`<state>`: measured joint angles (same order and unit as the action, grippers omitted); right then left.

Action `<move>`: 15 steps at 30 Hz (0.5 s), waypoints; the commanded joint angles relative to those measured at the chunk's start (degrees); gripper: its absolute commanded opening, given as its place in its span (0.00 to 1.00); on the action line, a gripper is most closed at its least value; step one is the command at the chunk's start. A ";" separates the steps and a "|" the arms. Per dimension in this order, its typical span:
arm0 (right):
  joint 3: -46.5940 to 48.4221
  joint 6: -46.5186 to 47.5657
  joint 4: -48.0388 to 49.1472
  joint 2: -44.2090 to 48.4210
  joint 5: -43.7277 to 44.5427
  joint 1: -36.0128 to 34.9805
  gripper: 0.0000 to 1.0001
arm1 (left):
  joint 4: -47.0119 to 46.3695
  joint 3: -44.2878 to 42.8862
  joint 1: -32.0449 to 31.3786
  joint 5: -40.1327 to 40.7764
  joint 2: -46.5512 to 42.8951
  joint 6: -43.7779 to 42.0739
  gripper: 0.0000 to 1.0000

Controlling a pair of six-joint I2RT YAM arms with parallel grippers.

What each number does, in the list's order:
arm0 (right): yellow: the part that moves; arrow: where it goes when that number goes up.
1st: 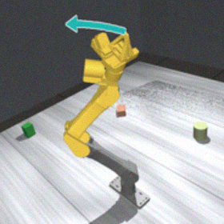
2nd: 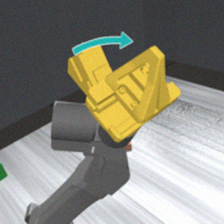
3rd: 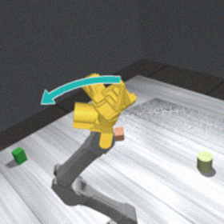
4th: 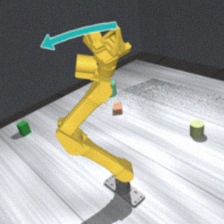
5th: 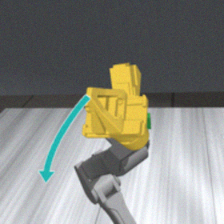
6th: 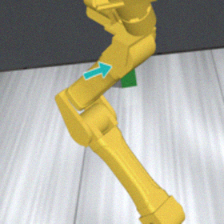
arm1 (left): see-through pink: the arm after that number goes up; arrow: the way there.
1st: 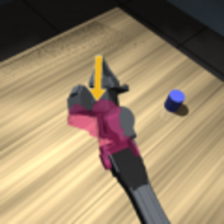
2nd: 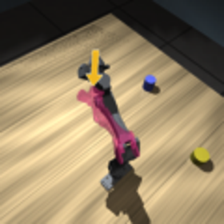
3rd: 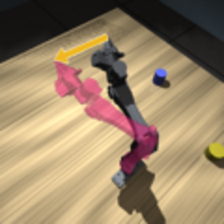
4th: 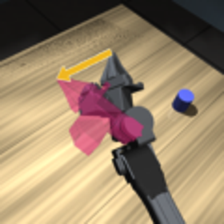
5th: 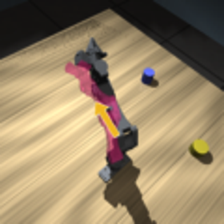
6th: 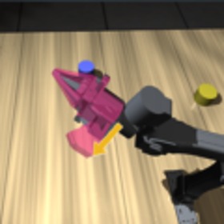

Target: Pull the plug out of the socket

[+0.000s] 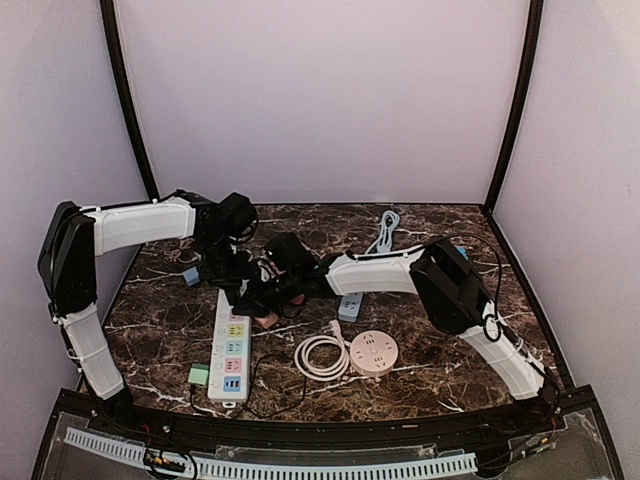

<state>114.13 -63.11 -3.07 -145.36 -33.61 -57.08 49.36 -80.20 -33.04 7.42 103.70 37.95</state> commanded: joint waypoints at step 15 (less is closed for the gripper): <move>-2.51 -3.31 -3.09 -2.86 3.04 0.70 0.00 | -4.39 4.29 -3.75 3.81 -10.66 5.14 0.00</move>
<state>113.99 -66.43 -2.46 -146.23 -32.53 -56.93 45.23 -76.97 -36.77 9.37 95.33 41.71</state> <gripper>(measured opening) 0.002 0.254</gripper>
